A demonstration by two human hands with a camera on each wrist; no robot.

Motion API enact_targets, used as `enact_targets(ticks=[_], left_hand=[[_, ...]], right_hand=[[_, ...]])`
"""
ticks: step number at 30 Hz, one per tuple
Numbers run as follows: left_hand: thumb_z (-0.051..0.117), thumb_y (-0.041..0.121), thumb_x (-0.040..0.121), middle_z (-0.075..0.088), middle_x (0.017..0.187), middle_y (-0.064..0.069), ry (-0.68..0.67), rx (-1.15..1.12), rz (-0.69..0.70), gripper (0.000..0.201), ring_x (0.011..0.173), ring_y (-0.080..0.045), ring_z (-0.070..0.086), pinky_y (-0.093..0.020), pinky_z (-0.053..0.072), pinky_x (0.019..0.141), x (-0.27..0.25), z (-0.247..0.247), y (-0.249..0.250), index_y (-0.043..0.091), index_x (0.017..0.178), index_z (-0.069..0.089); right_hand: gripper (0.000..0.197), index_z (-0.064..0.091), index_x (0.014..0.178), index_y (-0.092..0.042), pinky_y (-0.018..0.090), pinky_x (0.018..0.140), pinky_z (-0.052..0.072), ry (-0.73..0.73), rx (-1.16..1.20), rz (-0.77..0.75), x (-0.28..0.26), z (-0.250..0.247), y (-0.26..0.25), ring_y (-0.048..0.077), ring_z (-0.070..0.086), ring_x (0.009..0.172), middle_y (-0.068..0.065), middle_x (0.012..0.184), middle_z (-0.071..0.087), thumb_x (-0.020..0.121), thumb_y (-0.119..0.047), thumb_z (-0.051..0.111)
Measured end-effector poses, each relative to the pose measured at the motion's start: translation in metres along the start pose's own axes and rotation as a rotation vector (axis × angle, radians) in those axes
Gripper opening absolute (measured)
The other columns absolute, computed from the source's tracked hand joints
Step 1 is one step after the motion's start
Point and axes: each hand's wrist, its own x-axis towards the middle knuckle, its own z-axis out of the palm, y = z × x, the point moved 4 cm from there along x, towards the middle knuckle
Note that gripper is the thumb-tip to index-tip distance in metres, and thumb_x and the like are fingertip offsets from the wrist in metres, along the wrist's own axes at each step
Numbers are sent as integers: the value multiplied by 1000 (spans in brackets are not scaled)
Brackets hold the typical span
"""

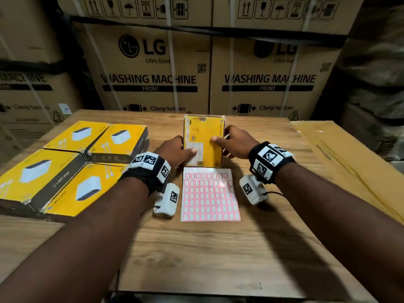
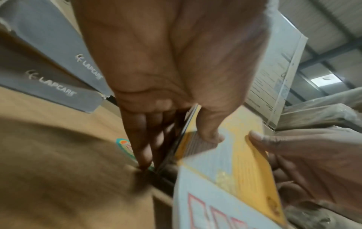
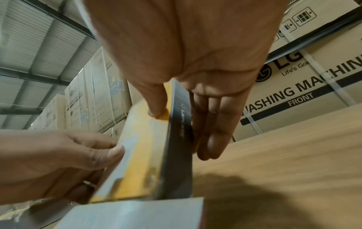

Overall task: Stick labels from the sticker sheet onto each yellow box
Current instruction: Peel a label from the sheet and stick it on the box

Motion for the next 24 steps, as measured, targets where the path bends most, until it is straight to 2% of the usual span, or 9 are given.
enact_targets(ticks=[4,7,10,12,13,16,18,21,24], left_hand=[[50,46,97,59,130,-9,0,69,-17,47,115,-28,56,-29,40,84,-5,-2,10,12,130,50],[49,48,97,56,132,-11,10,74,-61,56,117,-29,55,-31,41,86,-8,-2,10,10,137,40],[56,46,94,56,132,-9,-16,56,-59,62,109,-25,59,-29,44,80,-12,-1,12,12,141,35],[61,45,91,57,131,-6,-25,39,-45,63,100,-21,60,-27,45,73,-16,0,14,13,140,37],[63,46,89,58,132,-6,-22,39,-33,64,103,-21,60,-27,46,76,-18,-1,16,14,139,40],[64,48,88,62,129,-3,-35,52,15,56,109,-22,61,-29,46,84,-22,-1,17,16,132,52],[64,47,89,66,122,-2,-56,39,36,47,98,-20,63,-27,47,79,-25,-2,17,20,126,60],[66,42,89,68,117,-1,-70,31,50,43,79,-12,62,-22,47,61,-31,-4,16,22,127,60],[65,37,90,65,121,-2,-64,58,58,46,83,-12,58,-17,40,57,-34,-7,15,20,132,57]], right_hand=[[50,41,123,-10,44,69,61,2,60,81,-3,-1,7,24,69,84,10,106,64,91,-42,62],[68,31,129,-13,46,82,58,-51,74,125,-8,5,13,24,66,96,9,113,63,83,-43,72],[94,19,137,-14,39,92,52,-141,-26,100,-18,13,12,20,61,105,5,121,61,73,-42,81],[103,14,143,-13,34,94,47,-173,-72,75,-24,16,9,21,55,111,5,127,55,71,-39,84],[105,15,144,-14,34,93,46,-174,-104,59,-27,16,7,22,54,112,7,128,53,70,-38,85],[92,25,142,-16,30,84,44,-150,-240,20,-32,18,1,22,52,106,9,127,53,72,-34,83],[78,33,138,-17,29,80,43,-130,-312,1,-32,18,-2,20,52,102,10,128,54,77,-31,80],[68,40,137,-18,29,79,43,-105,-338,-5,-32,17,-4,22,53,107,10,131,54,81,-29,76],[66,41,136,-17,27,77,40,-81,-366,-1,-30,17,-4,23,53,109,10,131,54,81,-30,75]])
